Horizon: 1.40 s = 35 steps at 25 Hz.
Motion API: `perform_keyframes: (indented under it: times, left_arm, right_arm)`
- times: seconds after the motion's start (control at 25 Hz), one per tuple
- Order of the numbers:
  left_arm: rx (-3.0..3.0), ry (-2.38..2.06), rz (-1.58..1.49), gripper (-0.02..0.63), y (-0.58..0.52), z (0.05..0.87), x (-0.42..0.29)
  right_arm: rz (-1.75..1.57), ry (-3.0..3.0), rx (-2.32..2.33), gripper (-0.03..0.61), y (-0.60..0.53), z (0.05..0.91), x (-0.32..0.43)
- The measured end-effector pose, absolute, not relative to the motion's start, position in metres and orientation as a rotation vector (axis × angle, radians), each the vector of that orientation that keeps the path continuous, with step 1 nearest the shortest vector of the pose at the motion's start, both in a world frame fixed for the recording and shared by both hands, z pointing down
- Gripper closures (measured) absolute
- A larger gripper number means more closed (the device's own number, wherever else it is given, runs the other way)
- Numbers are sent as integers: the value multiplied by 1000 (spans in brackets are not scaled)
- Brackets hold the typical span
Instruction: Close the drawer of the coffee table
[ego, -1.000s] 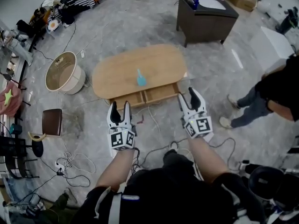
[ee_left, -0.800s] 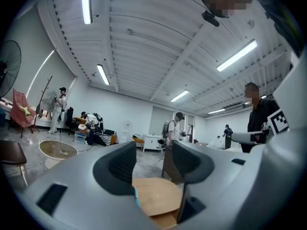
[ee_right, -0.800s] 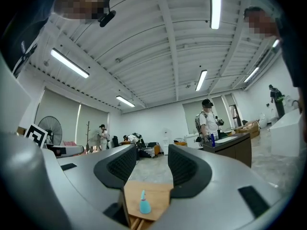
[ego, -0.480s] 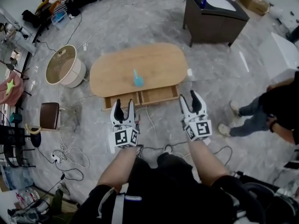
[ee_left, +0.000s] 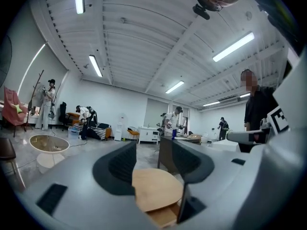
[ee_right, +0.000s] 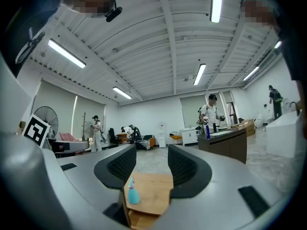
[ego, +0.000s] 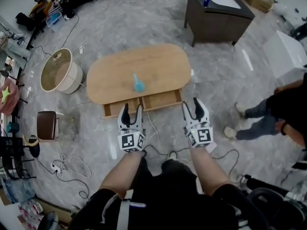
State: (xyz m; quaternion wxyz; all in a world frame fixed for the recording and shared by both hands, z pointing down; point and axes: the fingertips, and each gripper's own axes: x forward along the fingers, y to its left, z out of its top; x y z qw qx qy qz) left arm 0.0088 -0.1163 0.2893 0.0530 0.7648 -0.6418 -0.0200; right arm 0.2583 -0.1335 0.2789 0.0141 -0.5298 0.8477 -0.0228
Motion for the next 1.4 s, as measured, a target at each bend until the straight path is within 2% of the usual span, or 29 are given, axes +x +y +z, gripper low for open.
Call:
perform_keyframes:
  times: [0.56, 0.8, 1.4]
  left_arm:
    - [2382, -1782, 19, 382, -160, 405, 39]
    - [2368, -1751, 40, 382, -155, 471, 54]
    - [2466, -1618, 45, 382, -172, 630, 80]
  right_arm:
    - [-154, 2747, -1654, 394, -162, 403, 233]
    - [-198, 2798, -1525, 394, -159, 441, 196]
    - [-176, 2770, -1535, 394, -180, 601, 202]
